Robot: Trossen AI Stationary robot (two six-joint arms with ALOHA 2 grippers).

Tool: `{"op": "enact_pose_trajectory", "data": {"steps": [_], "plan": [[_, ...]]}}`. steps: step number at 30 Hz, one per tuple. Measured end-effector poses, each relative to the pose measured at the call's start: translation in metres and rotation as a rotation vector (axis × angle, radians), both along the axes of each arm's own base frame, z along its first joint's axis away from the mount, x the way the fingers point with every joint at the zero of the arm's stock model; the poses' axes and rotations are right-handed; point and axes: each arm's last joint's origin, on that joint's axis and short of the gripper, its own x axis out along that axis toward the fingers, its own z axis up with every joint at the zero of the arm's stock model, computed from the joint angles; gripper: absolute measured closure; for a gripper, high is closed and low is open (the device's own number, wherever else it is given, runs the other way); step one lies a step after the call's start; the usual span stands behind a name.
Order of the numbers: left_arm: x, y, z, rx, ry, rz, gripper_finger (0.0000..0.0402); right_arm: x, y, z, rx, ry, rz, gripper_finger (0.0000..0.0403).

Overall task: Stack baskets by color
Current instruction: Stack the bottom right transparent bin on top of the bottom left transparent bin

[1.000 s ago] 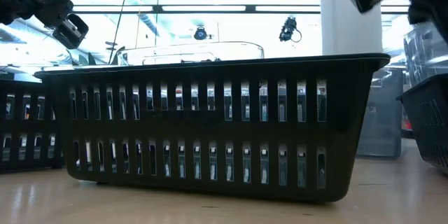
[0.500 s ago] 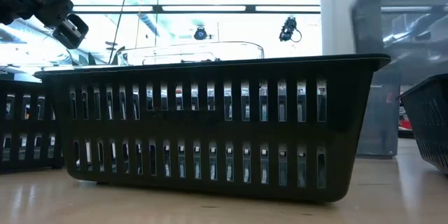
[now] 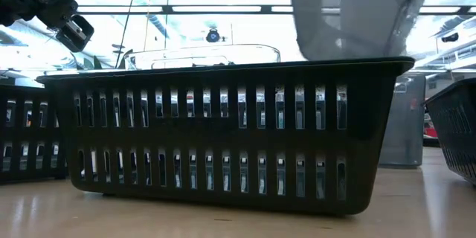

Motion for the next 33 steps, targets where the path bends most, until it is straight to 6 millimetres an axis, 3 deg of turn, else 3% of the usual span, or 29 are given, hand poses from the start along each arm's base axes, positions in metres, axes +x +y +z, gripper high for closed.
{"op": "enact_pose_trajectory", "data": {"steps": [5, 11, 27, 33], "plan": [[0.000, 0.000, 0.000, 0.001, 0.001, 0.000, 0.0285, 0.024, -0.006, -0.031, 0.008, 0.123, -0.011, 0.0394], [0.000, 0.000, 0.000, 0.001, 0.000, 0.000, 0.0285, 0.035, -0.019, -0.058, -0.050, 0.286, -0.059, 0.0394], [0.000, 0.000, 0.000, 0.001, 0.001, 0.000, 0.0285, 0.036, -0.018, -0.084, -0.083, 0.485, 0.044, 0.0393], [0.000, 0.000, 0.000, 0.001, 0.001, 0.000, 0.0285, 0.036, -0.015, -0.089, -0.104, 0.508, 0.079, 0.0363]]}}
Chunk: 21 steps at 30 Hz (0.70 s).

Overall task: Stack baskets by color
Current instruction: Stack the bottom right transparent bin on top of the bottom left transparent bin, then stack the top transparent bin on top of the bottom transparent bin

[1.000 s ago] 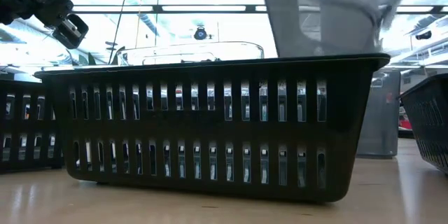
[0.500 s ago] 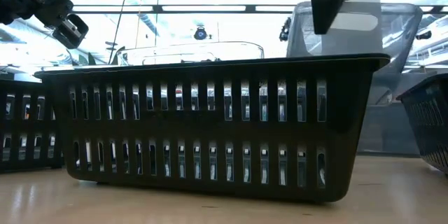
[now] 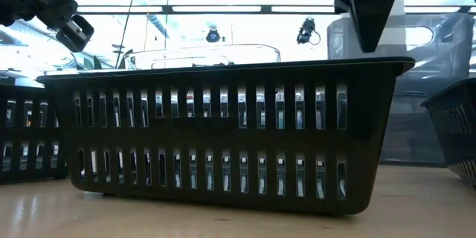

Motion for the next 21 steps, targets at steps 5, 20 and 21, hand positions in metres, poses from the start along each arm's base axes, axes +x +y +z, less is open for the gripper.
{"op": "enact_pose_trajectory", "data": {"steps": [5, 20, 21], "plan": [[0.000, 0.000, 0.000, 0.000, 0.000, 0.000, 0.0285, -0.002, 0.000, 0.001, 0.016, 0.020, 0.000, 0.0316], [0.000, 0.000, 0.000, 0.000, 0.000, 0.000, 0.0285, -0.010, -0.044, 0.041, -0.118, -0.097, 0.068, 0.0262], [0.000, 0.000, 0.000, 0.000, 0.000, 0.000, 0.0285, -0.011, -0.051, 0.046, -0.132, -0.114, 0.062, 0.0262]]}}
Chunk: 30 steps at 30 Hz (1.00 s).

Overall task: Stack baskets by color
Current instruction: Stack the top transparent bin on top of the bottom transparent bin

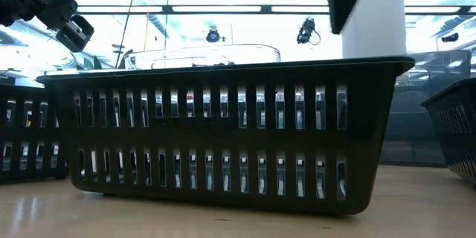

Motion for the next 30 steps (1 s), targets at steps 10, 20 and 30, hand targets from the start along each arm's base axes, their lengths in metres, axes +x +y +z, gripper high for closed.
{"op": "enact_pose_trajectory", "data": {"steps": [10, 20, 30], "plan": [[0.000, 0.000, 0.000, 0.000, 0.000, 0.000, 0.0285, 0.010, -0.062, 0.001, -0.115, -0.039, -0.059, 0.0263], [0.000, 0.000, 0.000, 0.000, -0.001, 0.000, 0.0285, -0.002, -0.117, -0.048, -0.040, 0.104, -0.118, 0.0263], [0.000, 0.000, 0.000, 0.000, -0.001, 0.000, 0.0285, -0.005, -0.147, -0.058, 0.080, 0.023, -0.181, 0.0263]]}}
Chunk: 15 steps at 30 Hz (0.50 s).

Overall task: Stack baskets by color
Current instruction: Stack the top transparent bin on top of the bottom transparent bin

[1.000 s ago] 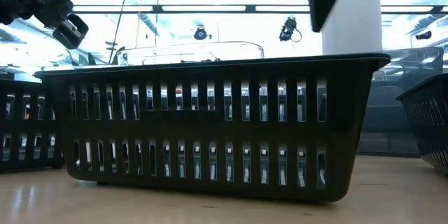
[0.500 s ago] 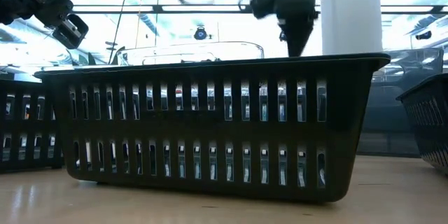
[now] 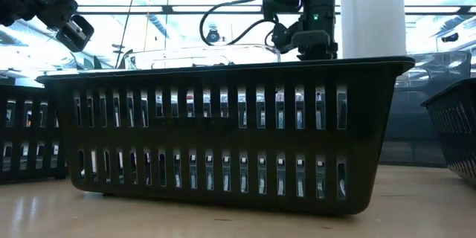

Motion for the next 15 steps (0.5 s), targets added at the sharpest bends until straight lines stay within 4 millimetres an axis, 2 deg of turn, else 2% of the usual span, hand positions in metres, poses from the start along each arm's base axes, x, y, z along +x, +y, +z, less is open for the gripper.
{"op": "enact_pose_trajectory", "data": {"steps": [7, 15], "plan": [[0.000, 0.000, 0.000, 0.000, 0.000, 0.000, 0.0285, 0.003, -0.004, 0.000, 0.013, -0.035, 0.035, 0.0263], [0.000, 0.000, 0.000, 0.000, 0.000, 0.000, 0.0285, 0.003, -0.013, -0.010, 0.010, -0.042, 0.032, 0.0263]]}}
